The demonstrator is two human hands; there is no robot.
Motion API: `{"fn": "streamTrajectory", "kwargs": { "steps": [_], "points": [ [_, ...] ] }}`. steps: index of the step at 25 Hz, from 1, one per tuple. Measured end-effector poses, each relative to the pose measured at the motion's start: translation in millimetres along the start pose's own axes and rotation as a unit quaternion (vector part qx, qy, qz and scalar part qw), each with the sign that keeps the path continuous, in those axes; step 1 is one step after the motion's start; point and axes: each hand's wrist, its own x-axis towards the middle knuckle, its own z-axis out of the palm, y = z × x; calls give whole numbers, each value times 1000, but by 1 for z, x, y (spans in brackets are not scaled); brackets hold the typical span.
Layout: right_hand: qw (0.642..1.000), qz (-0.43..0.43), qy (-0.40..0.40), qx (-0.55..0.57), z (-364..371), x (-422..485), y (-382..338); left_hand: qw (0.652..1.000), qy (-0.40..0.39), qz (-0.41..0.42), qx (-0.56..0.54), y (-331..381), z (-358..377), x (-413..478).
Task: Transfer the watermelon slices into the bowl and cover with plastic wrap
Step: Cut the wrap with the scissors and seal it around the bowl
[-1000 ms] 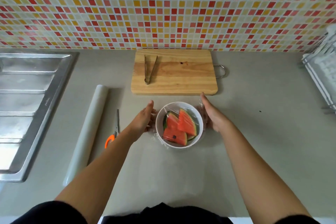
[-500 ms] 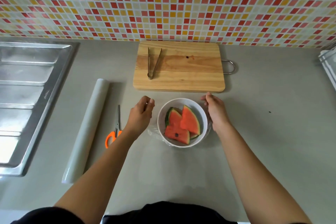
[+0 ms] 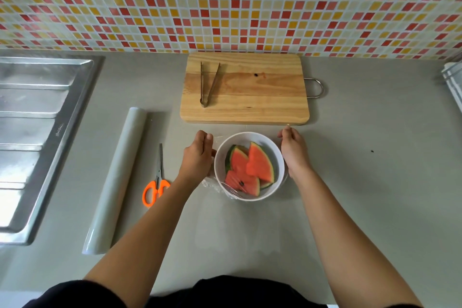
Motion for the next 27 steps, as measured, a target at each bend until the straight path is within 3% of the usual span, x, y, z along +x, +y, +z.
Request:
{"fn": "streamTrajectory", "kwargs": {
  "steps": [11, 17, 20, 23, 25, 27],
  "points": [
    [995, 66, 65, 23, 9, -2, 5, 1000, 4, 3, 13, -14, 15, -1],
    [987, 86, 117, 62, 10, -7, 3, 998, 4, 3, -57, -16, 19, -6],
    [987, 86, 122, 61, 9, -8, 1, 996, 6, 62, -62, -12, 19, -10],
    [987, 85, 125, 55, 8, -10, 1, 991, 18, 112, 74, -13, 18, -11],
    [988, 80, 121, 47, 8, -10, 1, 957, 52, 111, 261, -21, 22, -12],
    [989, 75, 117, 41, 7, -9, 0, 925, 85, 96, 357, -22, 25, -12]
  ]
}}
